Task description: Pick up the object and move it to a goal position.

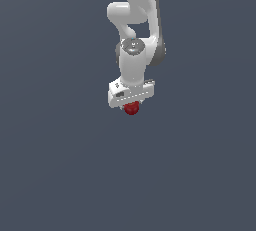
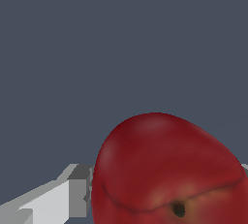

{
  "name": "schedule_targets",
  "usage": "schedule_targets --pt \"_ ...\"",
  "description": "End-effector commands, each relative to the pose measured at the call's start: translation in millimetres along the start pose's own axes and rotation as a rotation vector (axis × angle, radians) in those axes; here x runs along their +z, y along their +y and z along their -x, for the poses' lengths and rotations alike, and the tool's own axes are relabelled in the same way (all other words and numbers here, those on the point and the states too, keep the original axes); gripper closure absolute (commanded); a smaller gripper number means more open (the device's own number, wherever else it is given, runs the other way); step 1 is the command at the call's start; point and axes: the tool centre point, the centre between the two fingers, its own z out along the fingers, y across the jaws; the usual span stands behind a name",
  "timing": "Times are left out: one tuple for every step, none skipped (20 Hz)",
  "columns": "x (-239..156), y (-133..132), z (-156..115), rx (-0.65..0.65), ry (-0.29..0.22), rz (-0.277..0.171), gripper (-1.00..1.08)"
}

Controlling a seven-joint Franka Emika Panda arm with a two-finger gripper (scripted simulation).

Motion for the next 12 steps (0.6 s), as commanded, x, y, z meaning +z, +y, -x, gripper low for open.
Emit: schedule_targets --pt "-25.4 3.0 5.4 0.000 0.003 0.001 1.08" --pt "-35.9 4.2 8.0 0.000 0.003 0.001 1.08" --pt "-46.7 5.5 10.7 0.000 0.003 0.001 1.08" --pt "-57.6 6.8 13.4 -0.001 0.003 0.000 1.08" --pt "-68.9 8.1 16.1 -0.001 0.003 0.000 1.08" --pt "-80.4 9.5 18.9 -0.001 0.003 0.000 1.08" --pt "-91.8 10.8 21.7 -0.001 0.003 0.000 1.08" --pt "-102.9 12.2 24.3 -0.001 0.003 0.000 1.08" --pt "-113.8 13.5 26.9 -0.001 0.003 0.000 1.08" --pt "-124.4 14.8 29.3 -0.001 0.003 0.000 1.08" --pt "-134.7 16.1 31.7 -0.001 0.004 -0.001 1.08" --pt "-144.7 17.4 34.0 -0.001 0.004 -0.001 1.08"
